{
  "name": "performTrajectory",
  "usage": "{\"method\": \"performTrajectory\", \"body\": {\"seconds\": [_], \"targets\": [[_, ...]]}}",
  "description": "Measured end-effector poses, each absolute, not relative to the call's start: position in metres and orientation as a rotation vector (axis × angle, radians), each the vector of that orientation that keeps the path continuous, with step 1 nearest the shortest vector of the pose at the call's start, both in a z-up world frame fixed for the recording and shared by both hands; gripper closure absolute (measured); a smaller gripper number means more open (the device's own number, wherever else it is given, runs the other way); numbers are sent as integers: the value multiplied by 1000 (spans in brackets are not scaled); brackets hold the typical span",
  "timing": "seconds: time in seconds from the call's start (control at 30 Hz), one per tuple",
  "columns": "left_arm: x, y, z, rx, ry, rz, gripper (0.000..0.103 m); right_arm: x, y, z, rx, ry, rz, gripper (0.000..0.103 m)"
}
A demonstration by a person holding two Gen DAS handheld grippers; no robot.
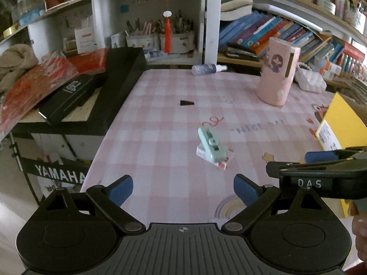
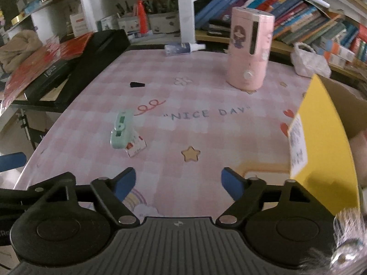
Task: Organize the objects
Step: 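Grasp the mint-green toy with the left tool while the right tool grasps the white card box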
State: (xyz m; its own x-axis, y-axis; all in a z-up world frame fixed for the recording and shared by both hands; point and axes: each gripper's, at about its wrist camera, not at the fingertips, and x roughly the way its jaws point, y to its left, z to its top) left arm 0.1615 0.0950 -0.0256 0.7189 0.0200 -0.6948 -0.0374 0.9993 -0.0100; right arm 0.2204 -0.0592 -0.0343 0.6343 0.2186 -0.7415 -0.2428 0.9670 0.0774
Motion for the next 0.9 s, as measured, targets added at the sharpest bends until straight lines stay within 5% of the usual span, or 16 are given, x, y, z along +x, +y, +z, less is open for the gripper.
{"method": "performTrajectory", "body": {"seconds": [0.1, 0.4, 0.7, 0.9], "targets": [[176, 97, -25, -55, 765, 17, 11, 232, -59, -35, -33, 837, 281, 46], [231, 83, -35, -60, 802, -51, 30, 248, -58, -46, -103, 852, 344, 46], [268, 66, -62, -19, 885, -96, 79, 243, -48, -53, -209, 822, 453, 41], [253, 93, -48, -101, 847, -67, 80, 244, -33, -56, -241, 784, 522, 41]]}}
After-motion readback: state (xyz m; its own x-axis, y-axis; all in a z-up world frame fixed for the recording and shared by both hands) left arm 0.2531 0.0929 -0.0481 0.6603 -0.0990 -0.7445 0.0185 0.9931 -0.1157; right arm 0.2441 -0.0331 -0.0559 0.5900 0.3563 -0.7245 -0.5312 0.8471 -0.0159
